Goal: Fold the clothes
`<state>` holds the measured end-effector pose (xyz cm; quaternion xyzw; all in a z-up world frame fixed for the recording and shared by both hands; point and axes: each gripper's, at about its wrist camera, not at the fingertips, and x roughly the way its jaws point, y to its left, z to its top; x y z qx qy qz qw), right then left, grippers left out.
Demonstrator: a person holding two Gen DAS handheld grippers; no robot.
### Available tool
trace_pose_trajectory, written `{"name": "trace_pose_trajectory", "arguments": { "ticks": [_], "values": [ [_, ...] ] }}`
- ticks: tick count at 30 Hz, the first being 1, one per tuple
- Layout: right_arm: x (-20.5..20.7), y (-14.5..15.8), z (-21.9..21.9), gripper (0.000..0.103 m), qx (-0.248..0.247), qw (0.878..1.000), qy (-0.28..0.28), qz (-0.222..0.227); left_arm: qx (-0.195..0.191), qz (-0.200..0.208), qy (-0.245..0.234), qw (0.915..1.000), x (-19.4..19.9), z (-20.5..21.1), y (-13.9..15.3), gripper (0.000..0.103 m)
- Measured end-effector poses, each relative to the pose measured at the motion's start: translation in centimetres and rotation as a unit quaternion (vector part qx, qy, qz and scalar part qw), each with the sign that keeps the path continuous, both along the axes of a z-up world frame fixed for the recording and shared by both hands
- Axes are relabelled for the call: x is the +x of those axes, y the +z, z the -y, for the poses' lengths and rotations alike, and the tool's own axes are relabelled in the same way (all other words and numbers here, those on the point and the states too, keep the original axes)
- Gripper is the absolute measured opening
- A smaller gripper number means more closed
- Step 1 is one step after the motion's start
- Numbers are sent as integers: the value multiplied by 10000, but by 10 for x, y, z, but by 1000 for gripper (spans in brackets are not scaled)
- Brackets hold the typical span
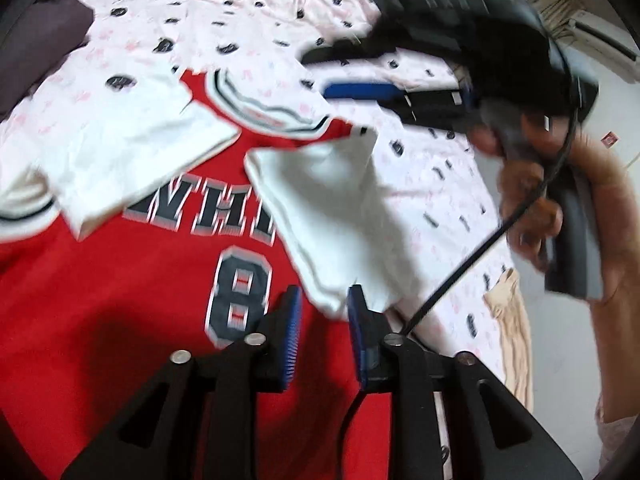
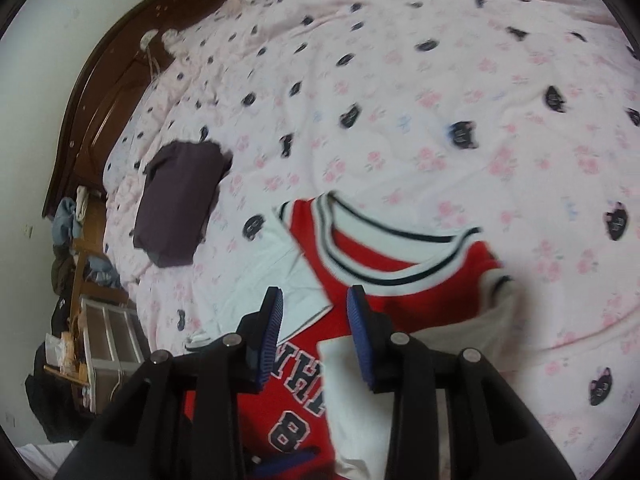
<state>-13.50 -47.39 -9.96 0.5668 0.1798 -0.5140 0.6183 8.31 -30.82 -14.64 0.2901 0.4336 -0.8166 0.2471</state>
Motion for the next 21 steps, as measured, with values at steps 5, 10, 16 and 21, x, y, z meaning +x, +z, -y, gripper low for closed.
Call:
{"name": "trace_pose_trajectory", "arguments": {
  "ticks": [5,10,16,21],
  "values": [
    [-30,-9,-20,36,174,9995,-194,153,5,-101,-263,9996,-15,22,-5,33],
    [-36,-30,-31,36,346,9986,-171,369,-46,485,-498,9976,-50,21,-21,33],
    [-43,-47,-20,36,381,9981,-436,187,-168,612,-415,9971,-45,12,-21,33],
    [-65,-68,-9,34,478,9948,-893,50,-235,703,-477,9961,-37,6,-23,33]
  ]
}}
